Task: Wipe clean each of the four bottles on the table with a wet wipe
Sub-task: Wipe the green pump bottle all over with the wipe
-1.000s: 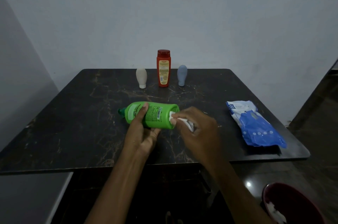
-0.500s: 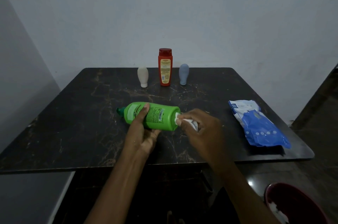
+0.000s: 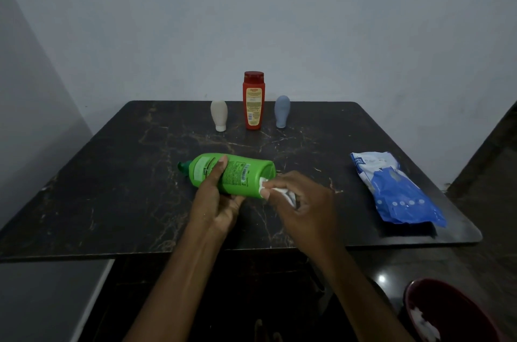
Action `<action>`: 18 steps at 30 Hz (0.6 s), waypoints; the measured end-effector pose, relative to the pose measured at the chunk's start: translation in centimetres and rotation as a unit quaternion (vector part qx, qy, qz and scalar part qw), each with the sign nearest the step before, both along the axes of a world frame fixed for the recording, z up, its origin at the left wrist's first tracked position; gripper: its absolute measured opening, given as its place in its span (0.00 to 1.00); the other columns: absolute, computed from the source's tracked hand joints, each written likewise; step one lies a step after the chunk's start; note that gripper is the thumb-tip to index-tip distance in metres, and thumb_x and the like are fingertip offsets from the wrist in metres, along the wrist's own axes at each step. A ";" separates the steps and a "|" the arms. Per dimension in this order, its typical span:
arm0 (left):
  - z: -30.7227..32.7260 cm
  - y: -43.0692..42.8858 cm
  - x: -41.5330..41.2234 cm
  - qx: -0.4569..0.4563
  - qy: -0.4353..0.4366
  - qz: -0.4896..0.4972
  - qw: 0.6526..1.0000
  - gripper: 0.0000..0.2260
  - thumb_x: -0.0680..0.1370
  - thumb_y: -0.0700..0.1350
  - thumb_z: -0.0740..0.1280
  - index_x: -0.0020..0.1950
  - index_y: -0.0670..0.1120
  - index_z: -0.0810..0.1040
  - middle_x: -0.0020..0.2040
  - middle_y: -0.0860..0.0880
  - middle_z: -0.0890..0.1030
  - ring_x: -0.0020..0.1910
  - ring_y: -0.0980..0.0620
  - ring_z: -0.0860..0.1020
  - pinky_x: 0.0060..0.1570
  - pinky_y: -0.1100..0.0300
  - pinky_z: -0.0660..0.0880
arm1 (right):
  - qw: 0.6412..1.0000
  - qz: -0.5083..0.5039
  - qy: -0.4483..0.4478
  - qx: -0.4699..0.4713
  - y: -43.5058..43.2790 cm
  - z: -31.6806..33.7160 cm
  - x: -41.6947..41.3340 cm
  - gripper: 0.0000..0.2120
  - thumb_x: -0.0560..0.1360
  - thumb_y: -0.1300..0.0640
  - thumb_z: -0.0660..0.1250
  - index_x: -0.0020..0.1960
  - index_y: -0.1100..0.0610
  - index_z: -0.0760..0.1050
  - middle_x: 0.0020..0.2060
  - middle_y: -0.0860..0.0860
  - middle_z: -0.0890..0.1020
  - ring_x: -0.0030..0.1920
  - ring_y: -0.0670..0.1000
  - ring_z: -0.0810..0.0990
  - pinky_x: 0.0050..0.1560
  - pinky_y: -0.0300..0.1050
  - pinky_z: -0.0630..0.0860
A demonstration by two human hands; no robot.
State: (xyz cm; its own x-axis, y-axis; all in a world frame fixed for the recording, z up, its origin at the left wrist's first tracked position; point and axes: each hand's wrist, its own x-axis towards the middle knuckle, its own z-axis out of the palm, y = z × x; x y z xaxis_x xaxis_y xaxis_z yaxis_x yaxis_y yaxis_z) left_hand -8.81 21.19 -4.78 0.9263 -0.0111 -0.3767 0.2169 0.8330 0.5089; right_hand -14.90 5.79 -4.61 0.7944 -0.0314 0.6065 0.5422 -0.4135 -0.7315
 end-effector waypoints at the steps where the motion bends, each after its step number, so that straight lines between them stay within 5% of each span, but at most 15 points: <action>1: 0.1 0.0 0.0 0.000 0.001 -0.002 1.000 0.17 0.78 0.40 0.72 0.65 0.40 0.76 0.55 0.38 0.85 0.56 0.41 0.84 0.43 0.40 0.84 | 1.000 -0.007 0.000 0.007 0.0 0.3 0.4 0.04 0.72 0.61 0.75 0.47 0.56 0.84 0.41 0.46 0.84 0.40 0.44 0.82 0.39 0.30 0.74; 10: -1.1 0.0 0.0 0.027 0.004 -0.016 1.000 0.19 0.77 0.40 0.73 0.66 0.40 0.76 0.53 0.40 0.86 0.55 0.42 0.84 0.46 0.41 0.83 | 0.997 -0.016 0.052 0.046 -0.1 -1.3 -0.2 0.03 0.72 0.60 0.74 0.44 0.53 0.82 0.38 0.44 0.83 0.38 0.45 0.82 0.34 0.33 0.74; 14: -1.1 -0.3 0.1 0.030 0.010 -0.020 0.999 0.19 0.76 0.39 0.74 0.66 0.41 0.76 0.52 0.40 0.87 0.54 0.43 0.85 0.46 0.40 0.84 | 0.993 -0.072 0.050 0.082 -0.8 -0.9 1.4 0.03 0.73 0.58 0.74 0.44 0.53 0.80 0.39 0.45 0.82 0.39 0.46 0.82 0.35 0.43 0.80; 18: -1.3 0.2 0.2 0.044 0.016 -0.010 0.999 0.20 0.76 0.40 0.74 0.67 0.41 0.76 0.53 0.41 0.87 0.55 0.43 0.85 0.46 0.40 0.84 | 0.994 -0.049 0.078 0.055 -0.7 -2.0 0.6 0.05 0.72 0.59 0.74 0.42 0.52 0.79 0.39 0.44 0.81 0.40 0.45 0.80 0.38 0.36 0.75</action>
